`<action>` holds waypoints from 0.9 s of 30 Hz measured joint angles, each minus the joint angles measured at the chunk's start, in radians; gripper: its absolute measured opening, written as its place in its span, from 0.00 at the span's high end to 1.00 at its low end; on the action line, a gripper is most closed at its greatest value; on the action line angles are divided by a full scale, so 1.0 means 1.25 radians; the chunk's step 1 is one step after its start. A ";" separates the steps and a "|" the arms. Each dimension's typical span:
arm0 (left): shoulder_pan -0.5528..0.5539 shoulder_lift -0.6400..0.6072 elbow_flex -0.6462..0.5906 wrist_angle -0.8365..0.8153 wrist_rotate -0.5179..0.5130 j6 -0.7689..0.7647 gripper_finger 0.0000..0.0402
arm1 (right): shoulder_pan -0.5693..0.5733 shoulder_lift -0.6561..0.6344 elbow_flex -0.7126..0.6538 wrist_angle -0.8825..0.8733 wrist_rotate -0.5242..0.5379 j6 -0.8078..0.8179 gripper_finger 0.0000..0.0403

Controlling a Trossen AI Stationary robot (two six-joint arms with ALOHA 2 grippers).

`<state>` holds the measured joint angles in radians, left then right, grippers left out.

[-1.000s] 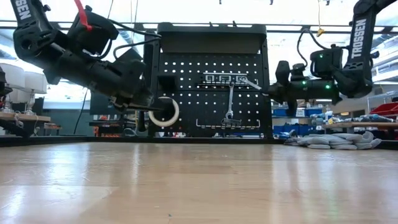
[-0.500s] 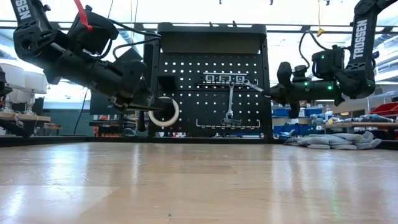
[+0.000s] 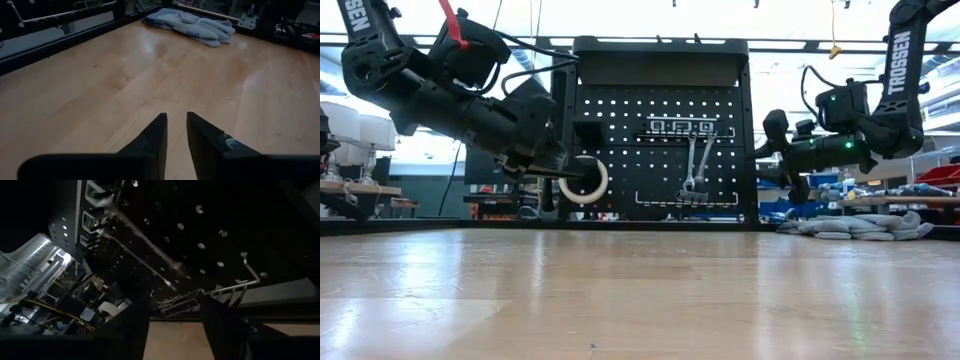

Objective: Hang tools onto peg board
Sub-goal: Remove the black safety glasses from the black pegboard

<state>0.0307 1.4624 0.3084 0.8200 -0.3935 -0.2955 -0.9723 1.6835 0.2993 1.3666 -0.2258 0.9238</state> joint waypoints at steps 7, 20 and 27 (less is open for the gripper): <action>0.000 0.000 0.000 0.000 0.005 -0.003 0.81 | 0.003 0.000 0.000 0.002 -0.051 -0.002 0.50; -0.011 -0.010 0.001 0.009 -0.007 0.015 0.81 | 0.197 0.000 -0.001 0.064 -0.272 -0.417 0.52; -0.048 -0.113 -0.016 0.015 -0.145 0.078 0.81 | 0.244 0.000 -0.047 0.122 -0.278 -0.506 0.56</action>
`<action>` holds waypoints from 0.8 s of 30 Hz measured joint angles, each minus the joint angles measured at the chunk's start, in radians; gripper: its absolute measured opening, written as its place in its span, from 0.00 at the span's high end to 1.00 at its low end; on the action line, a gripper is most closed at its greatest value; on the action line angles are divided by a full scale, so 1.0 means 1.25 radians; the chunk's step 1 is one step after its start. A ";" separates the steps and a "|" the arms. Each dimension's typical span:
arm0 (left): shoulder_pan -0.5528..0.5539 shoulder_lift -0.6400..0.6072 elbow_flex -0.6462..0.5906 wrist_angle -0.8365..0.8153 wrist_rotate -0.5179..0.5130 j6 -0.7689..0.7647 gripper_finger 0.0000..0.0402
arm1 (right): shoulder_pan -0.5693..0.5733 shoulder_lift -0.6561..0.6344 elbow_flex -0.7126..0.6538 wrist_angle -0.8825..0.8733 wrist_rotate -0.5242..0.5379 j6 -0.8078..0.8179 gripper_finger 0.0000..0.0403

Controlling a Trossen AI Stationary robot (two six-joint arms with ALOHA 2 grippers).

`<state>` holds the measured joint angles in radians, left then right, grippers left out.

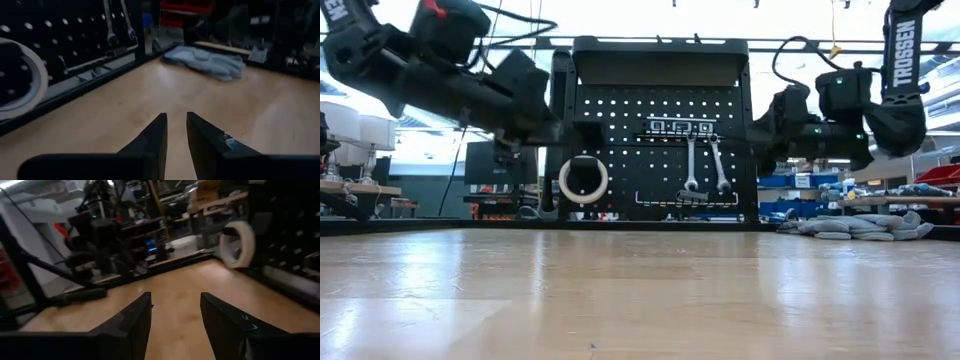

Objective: Hang tools onto peg board
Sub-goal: Remove the black safety glasses from the black pegboard

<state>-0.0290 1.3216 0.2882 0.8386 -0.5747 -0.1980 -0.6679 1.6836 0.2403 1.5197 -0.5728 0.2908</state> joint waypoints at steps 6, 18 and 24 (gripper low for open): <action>-0.044 -0.074 -0.024 0.002 -0.071 -0.011 0.81 | 0.051 -0.007 -0.046 0.020 0.099 -0.049 0.59; -0.095 -0.110 -0.025 -0.001 -0.076 0.085 0.81 | 0.162 -0.007 -0.048 0.022 0.184 -0.104 0.60; -0.073 -0.110 -0.021 0.006 -0.116 0.009 0.81 | 0.191 -0.002 -0.004 0.024 0.186 -0.033 0.61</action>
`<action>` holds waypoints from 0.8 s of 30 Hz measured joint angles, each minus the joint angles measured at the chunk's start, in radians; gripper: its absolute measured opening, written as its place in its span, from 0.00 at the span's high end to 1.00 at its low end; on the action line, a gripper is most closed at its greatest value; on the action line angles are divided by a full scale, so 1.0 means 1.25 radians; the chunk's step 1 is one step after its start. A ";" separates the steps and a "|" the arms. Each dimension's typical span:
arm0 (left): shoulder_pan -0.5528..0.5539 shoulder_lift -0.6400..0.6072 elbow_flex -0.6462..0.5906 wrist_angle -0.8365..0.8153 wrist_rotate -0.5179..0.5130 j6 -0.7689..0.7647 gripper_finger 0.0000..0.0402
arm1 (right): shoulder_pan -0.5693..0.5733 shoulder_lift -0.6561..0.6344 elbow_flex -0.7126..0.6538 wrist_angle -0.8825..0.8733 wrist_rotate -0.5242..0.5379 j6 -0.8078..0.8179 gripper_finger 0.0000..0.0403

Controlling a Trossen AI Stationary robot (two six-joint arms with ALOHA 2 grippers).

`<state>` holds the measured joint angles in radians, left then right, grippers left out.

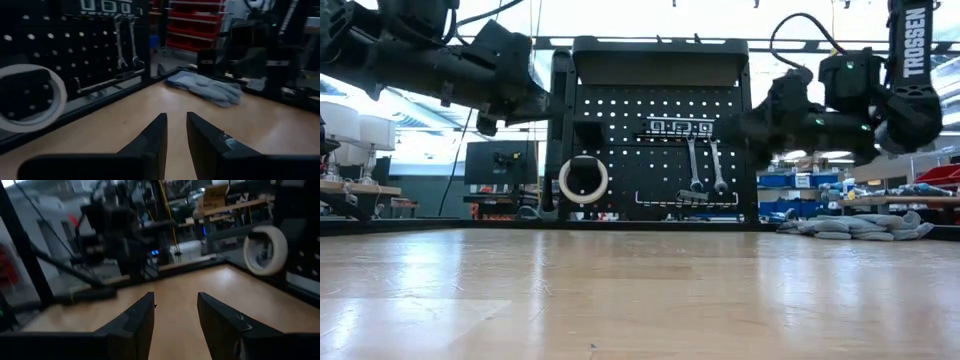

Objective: Hang tools onto peg board
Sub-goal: Remove the black safety glasses from the black pegboard

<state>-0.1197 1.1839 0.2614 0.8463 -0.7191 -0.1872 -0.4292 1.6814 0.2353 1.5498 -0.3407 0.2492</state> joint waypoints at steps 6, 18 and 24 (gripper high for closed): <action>0.069 -0.027 0.155 -0.178 0.069 0.081 0.81 | 0.010 -0.023 0.140 -0.200 0.006 0.049 0.62; 0.224 -0.033 0.751 -0.924 0.193 0.237 0.81 | 0.013 -0.245 0.559 -1.057 0.156 -0.231 0.63; 0.363 0.014 0.955 -1.044 0.296 0.259 0.81 | -0.015 -0.260 0.764 -1.269 0.155 -0.316 0.63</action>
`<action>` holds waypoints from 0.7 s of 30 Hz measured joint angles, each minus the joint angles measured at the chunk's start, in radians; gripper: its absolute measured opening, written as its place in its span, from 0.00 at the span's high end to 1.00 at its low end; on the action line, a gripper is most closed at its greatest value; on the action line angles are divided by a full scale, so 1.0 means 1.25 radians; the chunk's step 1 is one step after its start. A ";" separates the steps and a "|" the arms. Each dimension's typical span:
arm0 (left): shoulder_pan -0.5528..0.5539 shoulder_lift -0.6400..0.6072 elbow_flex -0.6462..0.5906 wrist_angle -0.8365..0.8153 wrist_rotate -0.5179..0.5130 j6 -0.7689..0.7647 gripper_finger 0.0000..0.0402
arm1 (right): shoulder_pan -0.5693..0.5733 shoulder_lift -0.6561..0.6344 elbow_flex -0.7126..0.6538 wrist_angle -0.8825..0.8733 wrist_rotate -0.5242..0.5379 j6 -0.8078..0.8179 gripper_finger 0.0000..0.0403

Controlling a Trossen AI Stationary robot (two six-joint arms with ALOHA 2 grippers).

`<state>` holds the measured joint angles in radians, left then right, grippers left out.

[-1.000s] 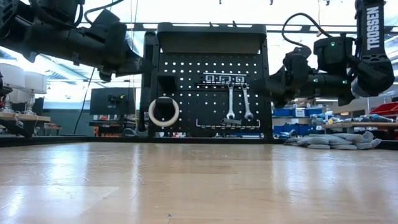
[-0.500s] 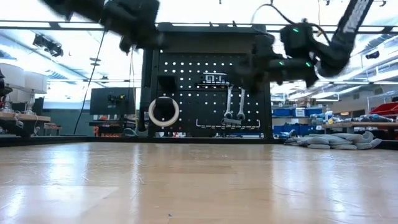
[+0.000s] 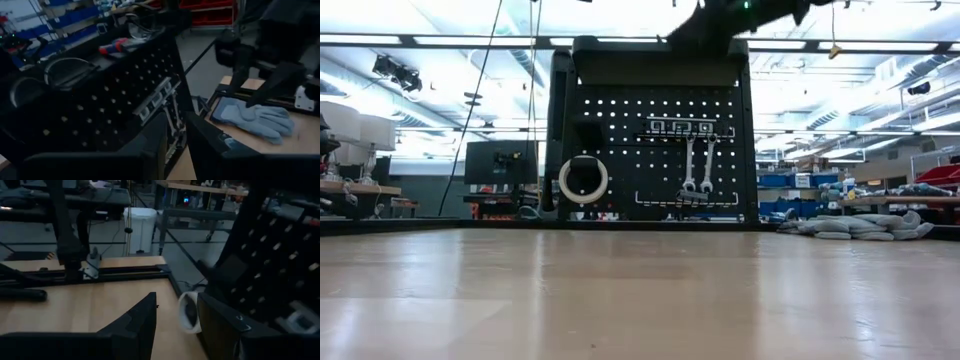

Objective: Hang tools onto peg board
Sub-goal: Remove the black safety glasses from the black pegboard

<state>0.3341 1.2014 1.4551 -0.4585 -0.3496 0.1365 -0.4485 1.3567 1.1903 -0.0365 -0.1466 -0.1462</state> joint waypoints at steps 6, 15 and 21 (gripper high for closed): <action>0.080 0.086 0.174 -0.121 0.086 0.033 0.81 | -0.020 -0.002 0.143 -0.137 -0.010 -0.038 0.63; 0.192 0.232 0.382 -0.213 0.087 0.108 0.81 | -0.043 -0.002 0.227 -0.231 -0.020 -0.037 0.63; 0.256 0.335 0.541 -0.259 0.091 0.152 0.81 | -0.039 -0.001 0.217 -0.310 -0.027 -0.037 0.63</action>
<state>0.6547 1.6201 2.1318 -0.7827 -0.2361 0.3260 -0.4976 1.3556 1.4611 -0.4239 -0.1802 -0.1930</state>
